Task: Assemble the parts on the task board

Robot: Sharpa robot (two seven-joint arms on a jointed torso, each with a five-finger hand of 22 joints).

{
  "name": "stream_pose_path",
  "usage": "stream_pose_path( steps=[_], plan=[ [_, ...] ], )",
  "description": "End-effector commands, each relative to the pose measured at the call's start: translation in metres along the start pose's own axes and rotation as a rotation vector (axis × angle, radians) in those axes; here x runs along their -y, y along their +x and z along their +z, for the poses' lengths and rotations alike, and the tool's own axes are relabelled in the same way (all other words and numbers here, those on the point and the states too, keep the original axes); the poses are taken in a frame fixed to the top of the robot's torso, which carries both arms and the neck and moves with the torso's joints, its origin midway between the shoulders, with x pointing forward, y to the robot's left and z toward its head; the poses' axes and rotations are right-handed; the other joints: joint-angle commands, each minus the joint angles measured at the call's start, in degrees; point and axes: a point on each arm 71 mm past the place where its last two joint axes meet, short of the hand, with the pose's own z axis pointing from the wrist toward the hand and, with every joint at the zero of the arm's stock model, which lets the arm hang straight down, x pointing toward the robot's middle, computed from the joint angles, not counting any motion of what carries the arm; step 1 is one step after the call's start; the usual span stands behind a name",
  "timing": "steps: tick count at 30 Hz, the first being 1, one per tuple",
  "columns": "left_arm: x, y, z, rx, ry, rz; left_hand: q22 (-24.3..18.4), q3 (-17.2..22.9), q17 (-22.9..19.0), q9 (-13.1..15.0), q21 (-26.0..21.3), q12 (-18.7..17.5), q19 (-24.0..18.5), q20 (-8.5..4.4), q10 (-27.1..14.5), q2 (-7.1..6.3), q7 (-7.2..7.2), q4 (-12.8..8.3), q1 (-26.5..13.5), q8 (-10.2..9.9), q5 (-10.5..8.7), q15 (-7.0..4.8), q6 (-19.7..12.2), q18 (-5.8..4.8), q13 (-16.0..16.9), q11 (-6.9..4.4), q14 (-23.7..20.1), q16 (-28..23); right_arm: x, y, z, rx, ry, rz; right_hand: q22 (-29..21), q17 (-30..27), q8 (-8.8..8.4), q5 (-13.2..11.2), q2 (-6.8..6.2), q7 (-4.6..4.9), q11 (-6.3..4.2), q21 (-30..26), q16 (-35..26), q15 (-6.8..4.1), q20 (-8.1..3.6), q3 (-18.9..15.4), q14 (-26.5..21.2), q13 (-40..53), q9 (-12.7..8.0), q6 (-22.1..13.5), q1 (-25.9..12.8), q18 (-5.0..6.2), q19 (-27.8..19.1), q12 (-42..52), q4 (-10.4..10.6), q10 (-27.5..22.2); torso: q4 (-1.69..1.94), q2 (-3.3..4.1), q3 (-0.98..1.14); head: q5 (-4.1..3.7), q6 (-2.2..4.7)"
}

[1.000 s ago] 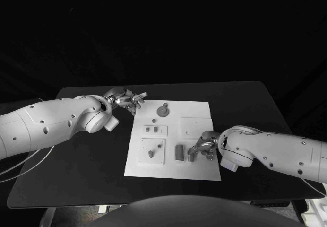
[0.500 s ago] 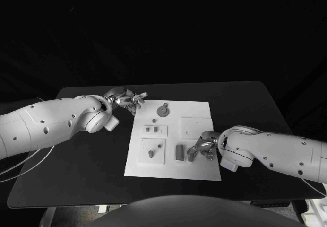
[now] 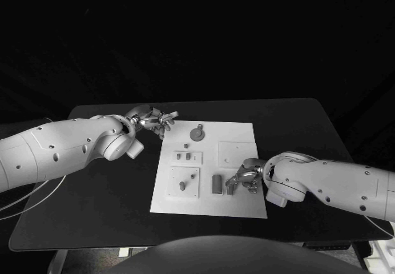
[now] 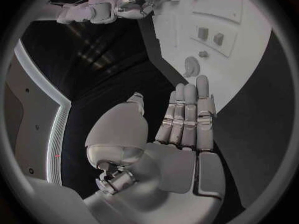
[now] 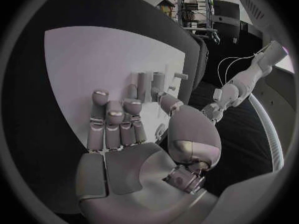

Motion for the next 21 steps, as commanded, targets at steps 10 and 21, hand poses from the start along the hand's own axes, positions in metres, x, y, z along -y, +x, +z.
stream_pose_path(
  steps=[10,21],
  plan=[
    [0.0018,0.0017,0.0005,-0.014,0.008,0.002,0.08,0.36,0.1,-0.09,-0.27,0.28,-0.19,-0.36,-0.36,-0.25,0.33,0.01,-0.5,0.32,-0.28,0.11,-0.14,2.41,-0.08,-0.11,-0.44,0.16,-0.0018,0.0016,-0.0009,-0.004,-0.02,-0.008,0.04,-0.06,-0.35,-0.26,-0.59,0.27,0.29,-0.31,0.1,-0.46,-0.4,-0.01,0.02,0.07,0.01,-0.16,-0.08,0.72,0.07,-0.11,0.64,-0.2,-0.03,0.0,0.04,0.01,0.0],
    [0.0018,0.0017,0.0006,-0.014,0.008,0.002,0.1,0.37,0.1,-0.1,-0.29,0.3,-0.19,-0.35,-0.36,-0.26,0.33,0.01,-0.5,0.34,-0.28,0.11,-0.15,2.41,-0.09,-0.11,-0.44,0.16,0.0004,0.0002,-0.0021,0.005,-0.016,-0.017,0.04,-0.06,-0.35,-0.29,-0.7,0.27,0.29,-0.3,0.11,-0.46,-0.41,0.0,0.04,0.08,0.01,-0.17,-0.11,0.72,0.08,-0.1,0.81,-0.2,-0.03,-0.02,0.02,-0.05,0.0]
  ],
)
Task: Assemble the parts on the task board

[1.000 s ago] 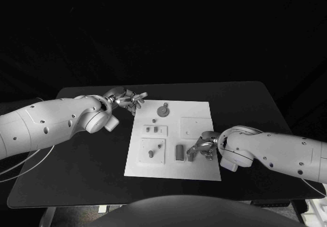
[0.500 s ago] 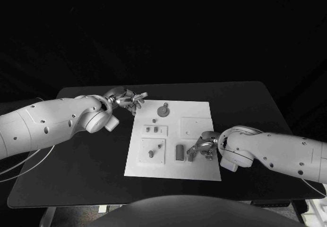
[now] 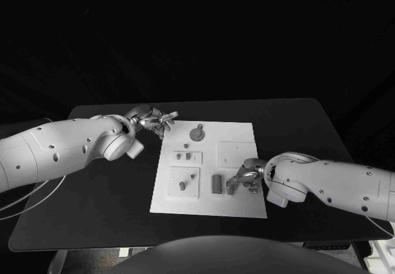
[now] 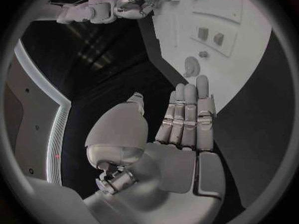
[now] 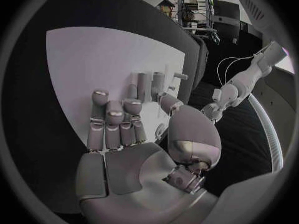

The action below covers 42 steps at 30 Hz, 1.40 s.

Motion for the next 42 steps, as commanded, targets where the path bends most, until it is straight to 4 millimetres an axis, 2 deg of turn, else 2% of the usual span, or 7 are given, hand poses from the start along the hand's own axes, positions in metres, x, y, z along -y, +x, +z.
stream_pose_path(
  steps=[1,42],
  plan=[
    [0.0018,0.0018,0.0004,-0.014,0.008,0.001,0.06,0.37,0.07,-0.08,-0.29,0.3,-0.19,-0.36,-0.36,-0.26,0.47,0.01,-0.5,0.34,-0.28,0.11,-0.11,2.4,-0.1,-0.11,-0.44,0.16,-0.0013,0.0004,-0.0004,0.001,-0.013,-0.016,0.04,-0.06,-0.35,-0.3,-0.72,0.28,0.29,-0.3,0.11,-0.28,-0.42,0.0,-0.02,0.09,0.01,-0.18,-0.11,0.77,0.08,-0.1,0.52,-0.2,0.0,0.0,-0.01,0.0,0.0],
    [0.0016,0.002,0.0002,-0.017,0.006,0.001,0.12,0.4,0.08,-0.1,-0.32,0.33,-0.19,-0.35,-0.38,-0.26,0.47,0.01,-0.48,0.4,-0.28,0.11,-0.15,2.41,-0.12,-0.1,-0.45,0.16,-0.0044,-0.0059,-0.0037,0.037,-0.028,-0.051,0.04,-0.06,-0.32,-0.33,-0.88,0.26,0.27,-0.27,0.13,-0.3,-0.46,0.14,0.02,0.11,0.05,-0.18,-0.12,0.77,0.14,-0.09,1.05,-0.2,0.02,0.02,-0.03,-0.01,0.0]
  ],
)
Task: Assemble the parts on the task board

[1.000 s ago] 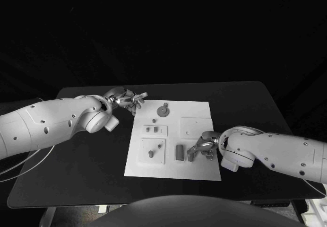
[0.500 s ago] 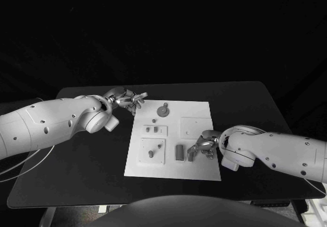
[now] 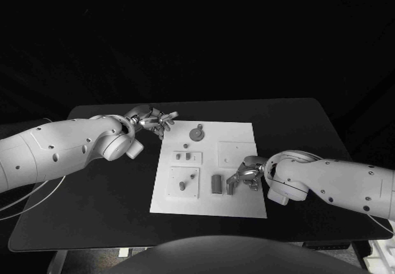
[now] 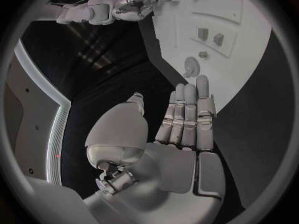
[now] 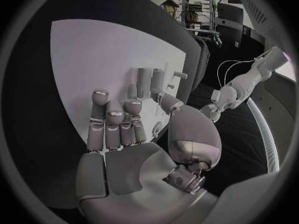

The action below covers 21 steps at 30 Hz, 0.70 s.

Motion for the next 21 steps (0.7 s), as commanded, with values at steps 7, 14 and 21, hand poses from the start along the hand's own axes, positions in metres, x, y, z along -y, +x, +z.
stream_pose_path(
  steps=[7,14,21],
  plan=[
    [0.0014,0.0017,0.0,-0.015,0.006,0.001,0.1,0.41,0.05,-0.09,-0.33,0.34,-0.19,-0.36,-0.39,-0.27,0.43,0.01,-0.48,0.41,-0.28,0.11,0.09,2.41,-0.09,-0.1,-0.45,0.16,-0.0014,-0.0013,0.0004,0.014,-0.014,-0.016,0.05,-0.06,-0.33,-0.31,-0.66,0.17,0.27,-0.27,0.13,-0.47,-0.48,0.02,0.07,0.08,0.05,-0.08,0.15,0.79,0.15,-0.09,0.32,-0.19,-0.02,0.0,-0.01,0.06,0.0],
    [0.0013,0.0016,0.0,-0.016,0.006,0.001,0.12,0.41,0.05,-0.09,-0.34,0.35,-0.19,-0.35,-0.39,-0.26,0.43,0.01,-0.48,0.42,-0.28,0.11,0.08,2.41,-0.1,-0.1,-0.45,0.16,-0.0028,-0.0017,0.0005,0.022,-0.021,-0.025,0.05,-0.06,-0.34,-0.29,-0.65,0.17,0.27,-0.26,0.13,-0.48,-0.49,0.04,0.08,0.09,0.05,-0.11,0.19,0.79,0.16,-0.08,0.38,-0.19,0.0,0.0,0.01,0.06,0.0],
    [0.0012,0.0015,0.0,-0.016,0.005,0.001,0.13,0.42,0.06,-0.1,-0.35,0.36,-0.18,-0.35,-0.39,-0.26,0.43,0.01,-0.48,0.44,-0.28,0.11,0.08,2.41,-0.1,-0.1,-0.45,0.16,-0.0039,-0.0022,0.0007,0.031,-0.028,-0.031,0.05,-0.06,-0.34,-0.28,-0.63,0.18,0.27,-0.26,0.13,-0.48,-0.49,0.05,0.08,0.09,0.06,-0.12,0.19,0.79,0.16,-0.09,0.43,-0.19,-0.04,0.01,0.02,0.06,0.0]
  ],
)
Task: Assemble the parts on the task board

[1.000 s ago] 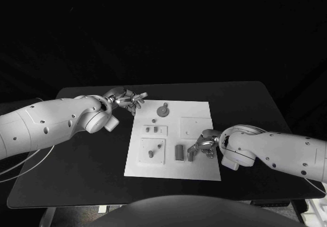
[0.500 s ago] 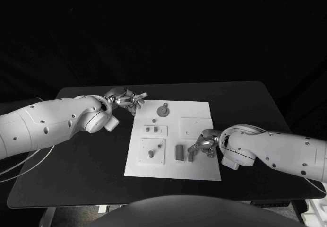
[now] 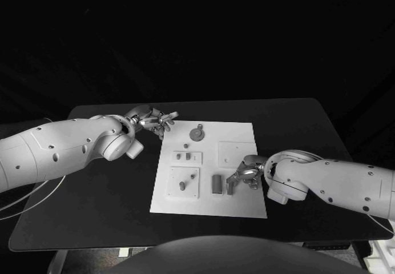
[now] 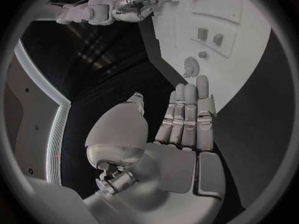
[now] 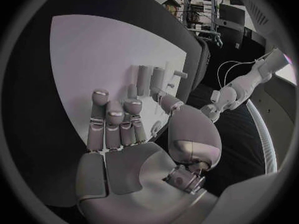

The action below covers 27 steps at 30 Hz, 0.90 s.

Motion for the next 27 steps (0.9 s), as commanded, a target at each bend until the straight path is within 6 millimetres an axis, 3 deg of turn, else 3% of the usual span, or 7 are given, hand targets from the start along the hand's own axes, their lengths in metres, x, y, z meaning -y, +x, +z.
stream_pose_path(
  steps=[1,27],
  plan=[
    [0.0017,0.0017,0.0003,-0.015,0.008,0.001,0.09,0.42,0.07,-0.05,-0.35,0.36,-0.18,-0.35,-0.39,-0.25,0.48,0.01,-0.49,0.22,-0.28,0.11,0.04,2.41,-0.05,-0.1,-0.45,0.16,-0.0021,-0.0006,0.0002,0.013,-0.019,-0.017,0.05,-0.06,-0.34,-0.28,-0.39,0.34,0.27,-0.26,0.13,-0.31,-0.27,0.05,0.01,0.08,0.06,-0.13,-0.03,0.85,-0.06,-0.09,0.44,-0.19,-0.01,0.01,0.01,-0.02,0.0],
    [0.0012,0.0013,-0.0001,-0.016,0.006,0.001,0.14,0.44,0.08,-0.07,-0.38,0.39,-0.17,-0.35,-0.4,-0.24,0.48,0.01,-0.49,0.27,-0.28,0.11,0.02,2.41,-0.07,-0.1,-0.45,0.16,-0.0012,-0.0033,-0.0014,0.035,-0.048,-0.048,0.08,-0.07,-0.31,-0.22,-0.23,0.33,0.26,-0.21,0.14,-0.33,-0.33,0.09,0.05,0.1,0.09,-0.14,0.32,0.85,-0.03,-0.06,0.39,-0.16,0.0,-0.01,-0.01,0.01,0.0]
  ],
)
